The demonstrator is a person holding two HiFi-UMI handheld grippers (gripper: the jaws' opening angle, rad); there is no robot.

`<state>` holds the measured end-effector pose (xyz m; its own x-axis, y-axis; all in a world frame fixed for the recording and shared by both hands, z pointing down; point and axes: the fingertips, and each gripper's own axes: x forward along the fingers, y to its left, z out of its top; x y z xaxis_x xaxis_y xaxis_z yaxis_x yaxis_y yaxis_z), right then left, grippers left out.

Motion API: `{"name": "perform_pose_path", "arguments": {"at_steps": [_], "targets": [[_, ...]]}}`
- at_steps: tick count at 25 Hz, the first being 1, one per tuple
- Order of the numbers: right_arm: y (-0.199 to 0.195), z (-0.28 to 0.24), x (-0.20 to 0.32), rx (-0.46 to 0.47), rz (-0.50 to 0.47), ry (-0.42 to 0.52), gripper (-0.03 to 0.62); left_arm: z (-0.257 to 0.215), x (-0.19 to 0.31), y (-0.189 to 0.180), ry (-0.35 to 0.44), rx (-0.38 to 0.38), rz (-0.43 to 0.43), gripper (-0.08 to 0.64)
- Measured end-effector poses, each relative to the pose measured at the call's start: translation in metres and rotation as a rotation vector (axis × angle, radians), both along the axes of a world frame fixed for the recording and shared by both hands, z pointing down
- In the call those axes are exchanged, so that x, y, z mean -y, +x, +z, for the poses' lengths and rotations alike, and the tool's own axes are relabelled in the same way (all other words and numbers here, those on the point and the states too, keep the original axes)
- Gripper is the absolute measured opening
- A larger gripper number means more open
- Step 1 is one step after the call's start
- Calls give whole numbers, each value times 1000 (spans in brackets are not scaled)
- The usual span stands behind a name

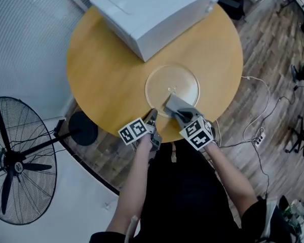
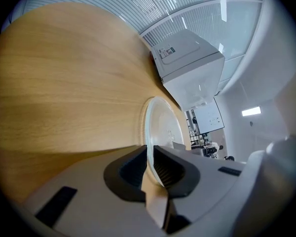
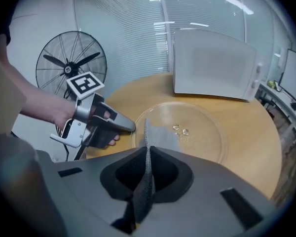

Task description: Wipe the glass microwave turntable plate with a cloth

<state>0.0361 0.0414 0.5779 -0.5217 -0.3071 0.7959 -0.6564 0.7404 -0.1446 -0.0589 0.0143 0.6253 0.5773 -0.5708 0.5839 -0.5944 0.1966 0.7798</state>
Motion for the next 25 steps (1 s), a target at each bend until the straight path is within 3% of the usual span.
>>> {"name": "perform_pose_path", "arguments": {"at_steps": [6, 12, 16, 25], "targets": [[13, -43, 7, 34, 164, 70, 26, 0, -1, 2, 2, -33, 23, 44], [22, -83, -1, 46, 247, 136, 26, -25, -13, -10, 41, -63, 36, 69], [19, -105, -8, 92, 277, 173, 26, -74, -17, -21, 185, -68, 55, 69], [5, -183, -14, 318, 372, 310, 26, -202, -25, -37, 561, 147, 198, 46]]}}
